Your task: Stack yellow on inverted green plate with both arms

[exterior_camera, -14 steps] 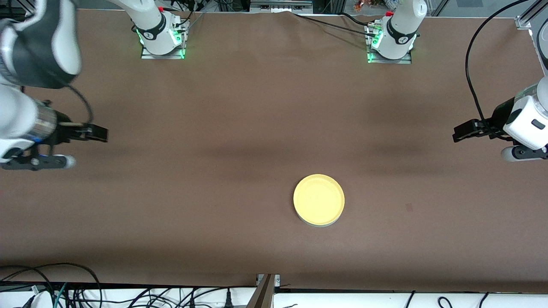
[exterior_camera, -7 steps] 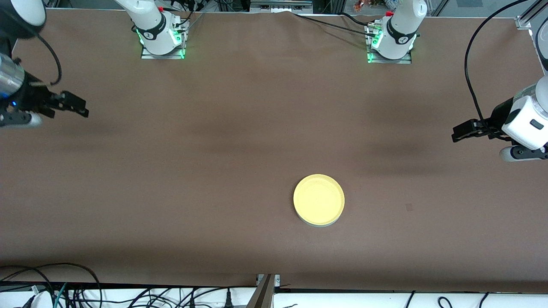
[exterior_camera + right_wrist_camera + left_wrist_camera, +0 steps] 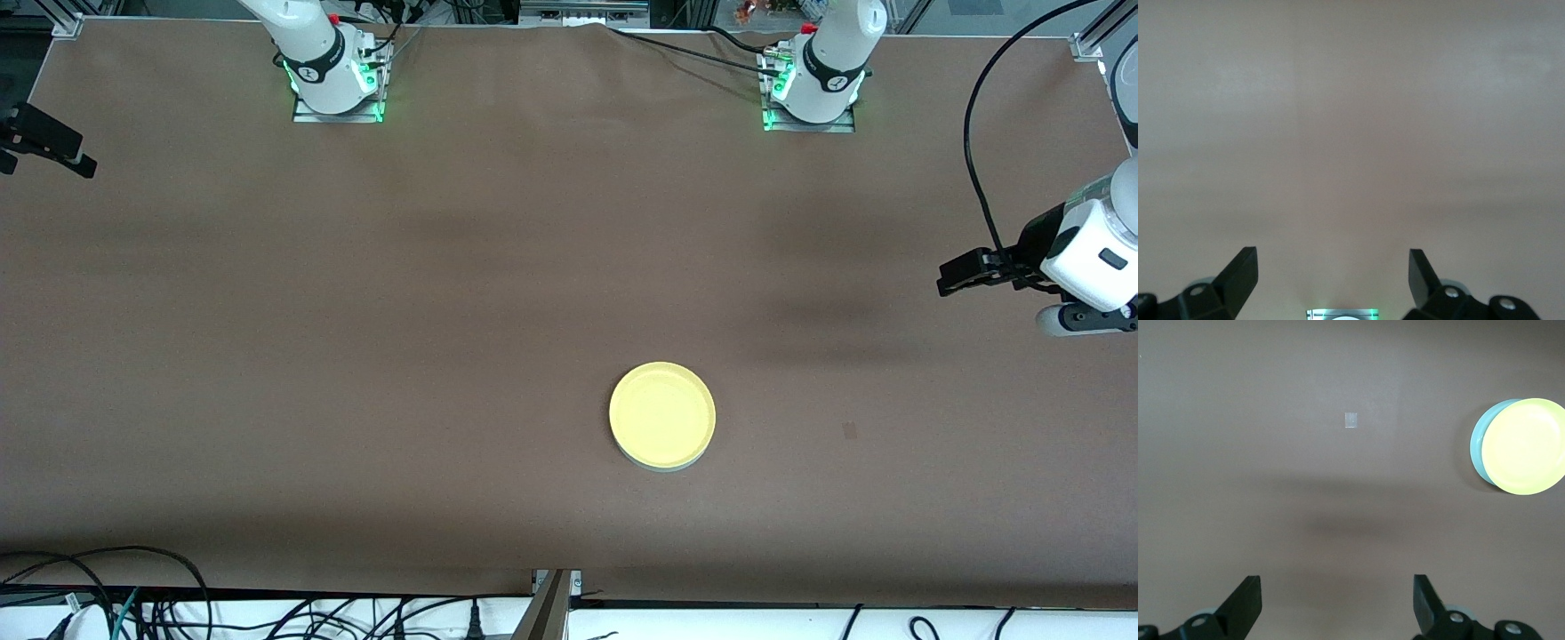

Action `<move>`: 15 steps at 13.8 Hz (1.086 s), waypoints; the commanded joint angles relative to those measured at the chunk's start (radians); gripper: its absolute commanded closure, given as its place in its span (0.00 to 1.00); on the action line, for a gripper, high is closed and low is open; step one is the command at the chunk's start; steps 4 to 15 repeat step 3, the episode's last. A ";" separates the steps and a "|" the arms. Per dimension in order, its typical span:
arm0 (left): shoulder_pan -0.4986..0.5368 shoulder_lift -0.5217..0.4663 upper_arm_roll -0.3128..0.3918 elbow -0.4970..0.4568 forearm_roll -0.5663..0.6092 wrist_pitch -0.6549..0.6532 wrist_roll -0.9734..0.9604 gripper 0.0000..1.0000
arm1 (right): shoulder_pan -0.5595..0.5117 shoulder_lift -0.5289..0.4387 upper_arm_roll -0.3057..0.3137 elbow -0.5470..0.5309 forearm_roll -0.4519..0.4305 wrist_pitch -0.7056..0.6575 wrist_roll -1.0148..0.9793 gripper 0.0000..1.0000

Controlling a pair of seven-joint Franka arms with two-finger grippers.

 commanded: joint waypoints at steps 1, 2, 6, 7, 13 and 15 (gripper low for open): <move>0.002 0.011 0.004 0.027 -0.020 -0.010 0.010 0.00 | 0.033 0.037 -0.009 0.042 -0.014 -0.022 0.010 0.00; 0.002 0.011 0.004 0.027 -0.020 -0.010 0.010 0.00 | 0.034 0.036 -0.009 0.042 -0.012 -0.019 0.010 0.00; 0.002 0.011 0.002 0.027 -0.020 -0.010 0.010 0.00 | 0.034 0.037 -0.009 0.042 -0.014 -0.021 0.008 0.00; 0.002 0.011 0.002 0.027 -0.020 -0.010 0.010 0.00 | 0.034 0.037 -0.009 0.042 -0.014 -0.021 0.008 0.00; 0.002 0.011 0.002 0.027 -0.020 -0.010 0.010 0.00 | 0.034 0.037 -0.009 0.042 -0.014 -0.021 0.008 0.00; 0.002 0.011 0.002 0.027 -0.020 -0.010 0.010 0.00 | 0.034 0.037 -0.009 0.042 -0.014 -0.021 0.008 0.00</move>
